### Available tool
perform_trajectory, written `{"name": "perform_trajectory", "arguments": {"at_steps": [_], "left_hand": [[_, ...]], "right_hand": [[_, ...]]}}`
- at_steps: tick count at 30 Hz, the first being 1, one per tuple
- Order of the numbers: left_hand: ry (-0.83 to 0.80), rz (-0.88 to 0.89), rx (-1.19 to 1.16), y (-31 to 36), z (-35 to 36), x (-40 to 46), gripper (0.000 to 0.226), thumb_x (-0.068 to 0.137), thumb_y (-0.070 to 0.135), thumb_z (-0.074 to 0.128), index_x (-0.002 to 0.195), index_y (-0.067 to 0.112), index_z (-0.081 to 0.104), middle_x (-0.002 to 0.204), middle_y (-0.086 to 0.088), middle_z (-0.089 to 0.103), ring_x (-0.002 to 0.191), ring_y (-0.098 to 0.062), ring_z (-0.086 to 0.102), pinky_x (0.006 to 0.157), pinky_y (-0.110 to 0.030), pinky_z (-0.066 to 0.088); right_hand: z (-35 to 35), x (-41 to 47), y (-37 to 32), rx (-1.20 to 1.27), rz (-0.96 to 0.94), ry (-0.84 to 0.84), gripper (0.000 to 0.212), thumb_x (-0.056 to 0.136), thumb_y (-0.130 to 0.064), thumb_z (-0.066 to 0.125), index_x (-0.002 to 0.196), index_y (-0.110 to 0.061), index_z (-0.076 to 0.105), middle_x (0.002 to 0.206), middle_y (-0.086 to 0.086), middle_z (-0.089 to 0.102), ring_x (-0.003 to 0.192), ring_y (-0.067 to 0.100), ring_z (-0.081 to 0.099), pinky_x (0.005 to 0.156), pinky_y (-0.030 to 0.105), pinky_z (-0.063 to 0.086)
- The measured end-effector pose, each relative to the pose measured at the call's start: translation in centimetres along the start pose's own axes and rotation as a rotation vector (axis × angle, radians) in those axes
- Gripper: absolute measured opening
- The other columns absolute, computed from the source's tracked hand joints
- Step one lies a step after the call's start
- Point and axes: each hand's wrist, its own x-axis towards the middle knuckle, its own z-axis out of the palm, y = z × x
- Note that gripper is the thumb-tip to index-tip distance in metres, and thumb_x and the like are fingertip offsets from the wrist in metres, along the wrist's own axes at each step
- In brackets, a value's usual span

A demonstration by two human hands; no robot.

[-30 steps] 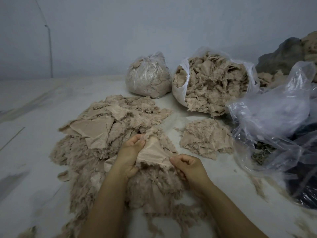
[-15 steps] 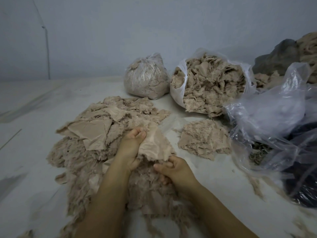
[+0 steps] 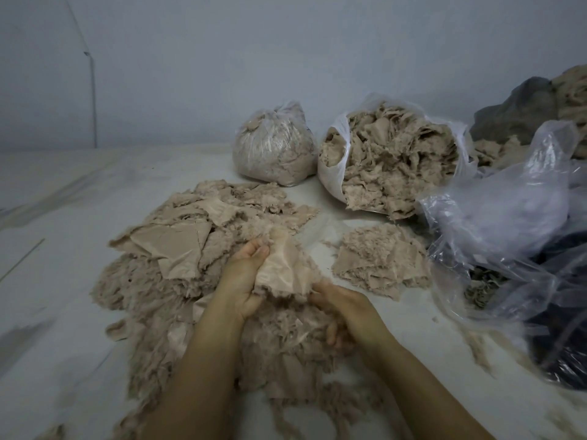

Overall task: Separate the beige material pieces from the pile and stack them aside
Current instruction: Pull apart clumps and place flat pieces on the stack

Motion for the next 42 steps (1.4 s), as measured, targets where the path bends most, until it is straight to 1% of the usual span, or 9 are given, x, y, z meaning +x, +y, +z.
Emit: {"name": "perform_trajectory", "arguments": {"at_steps": [4, 7, 10, 16, 25, 29, 36, 39, 42], "left_hand": [[0.005, -0.030, 0.037, -1.8, 1.2, -0.4, 0.019, 0.097, 0.003, 0.043, 0.094, 0.006, 0.061, 0.077, -0.011, 0.071, 0.064, -0.018, 0.069, 0.055, -0.028, 0.057], [0.036, -0.039, 0.068, -3.1, 1.4, -0.6, 0.031, 0.096, 0.032, 0.050, 0.102, 0.006, 0.066, 0.097, -0.015, 0.072, 0.086, -0.025, 0.070, 0.078, -0.037, 0.056], [-0.032, 0.044, 0.171, -3.7, 1.3, -0.7, 0.050, 0.080, 0.050, 0.061, 0.105, 0.007, 0.067, 0.098, -0.013, 0.073, 0.090, -0.026, 0.070, 0.077, -0.035, 0.055], [0.270, 0.304, 0.366, -3.7, 0.8, 0.4, 0.030, 0.098, 0.026, 0.050, 0.075, 0.013, 0.062, 0.068, -0.004, 0.065, 0.064, -0.020, 0.061, 0.060, -0.031, 0.050], [0.210, 0.245, 0.314, -4.2, 0.5, 0.7, 0.026, 0.099, 0.023, 0.047, 0.084, 0.015, 0.066, 0.083, -0.009, 0.070, 0.075, -0.024, 0.065, 0.071, -0.039, 0.054], [0.181, 0.235, 0.341, -3.0, 0.5, 1.5, 0.029, 0.101, 0.025, 0.043, 0.081, 0.011, 0.058, 0.053, 0.002, 0.056, 0.042, -0.011, 0.046, 0.040, -0.018, 0.035], [0.111, 0.193, 0.451, -2.8, -1.6, 1.5, 0.027, 0.100, 0.021, 0.045, 0.080, 0.007, 0.058, 0.049, 0.003, 0.052, 0.036, -0.007, 0.042, 0.034, -0.017, 0.032], [0.120, 0.187, 0.554, -3.6, -1.6, 1.5, 0.024, 0.098, 0.017, 0.049, 0.077, 0.008, 0.058, 0.050, 0.004, 0.055, 0.037, -0.004, 0.045, 0.036, -0.018, 0.037], [0.094, 0.220, 0.728, -4.3, -1.8, 1.7, 0.023, 0.095, 0.011, 0.051, 0.074, 0.011, 0.059, 0.058, 0.000, 0.058, 0.045, -0.006, 0.050, 0.045, -0.021, 0.042]], "right_hand": [[1.1, 1.2, -0.8, 0.324, 0.033, 0.056, 0.048, 0.075, -0.053, 0.066, 0.085, -0.006, 0.071, 0.072, 0.011, 0.069, 0.054, 0.019, 0.056, 0.049, 0.029, 0.048], [1.9, 1.7, -0.9, 0.346, -0.097, 0.235, 0.024, 0.087, -0.025, 0.067, 0.083, -0.002, 0.066, 0.084, 0.024, 0.062, 0.078, 0.031, 0.056, 0.075, 0.045, 0.050], [2.1, 1.9, -1.1, 0.257, -0.256, 0.257, 0.018, 0.090, -0.022, 0.064, 0.073, -0.018, 0.069, 0.074, 0.009, 0.066, 0.071, 0.023, 0.060, 0.067, 0.033, 0.051], [1.3, 2.1, -1.0, 0.178, -0.339, 0.340, 0.023, 0.089, -0.016, 0.066, 0.067, -0.021, 0.071, 0.063, -0.004, 0.064, 0.062, 0.010, 0.055, 0.060, 0.023, 0.046], [0.1, 2.8, -1.3, 0.238, -0.258, 0.351, 0.006, 0.083, -0.012, 0.072, 0.078, -0.015, 0.075, 0.070, -0.001, 0.071, 0.064, 0.009, 0.063, 0.061, 0.021, 0.052], [-2.1, 4.9, -4.6, 0.252, -0.241, 0.418, 0.004, 0.083, -0.017, 0.072, 0.082, -0.014, 0.075, 0.065, 0.000, 0.070, 0.048, 0.008, 0.059, 0.042, 0.018, 0.045], [-7.8, 6.4, -4.6, -0.749, -0.187, 0.759, 0.042, 0.090, -0.031, 0.061, 0.128, -0.017, 0.051, 0.128, 0.013, 0.045, 0.101, 0.030, 0.056, 0.088, 0.034, 0.044], [-4.7, 6.1, -2.0, -0.763, -0.319, 0.518, 0.014, 0.090, -0.027, 0.060, 0.101, -0.020, 0.063, 0.102, 0.000, 0.062, 0.088, 0.015, 0.058, 0.070, 0.014, 0.039], [-1.7, 7.0, 0.9, -0.839, -0.212, 0.242, 0.018, 0.090, -0.030, 0.060, 0.104, -0.020, 0.066, 0.096, -0.001, 0.064, 0.093, 0.017, 0.061, 0.075, 0.023, 0.042]]}}
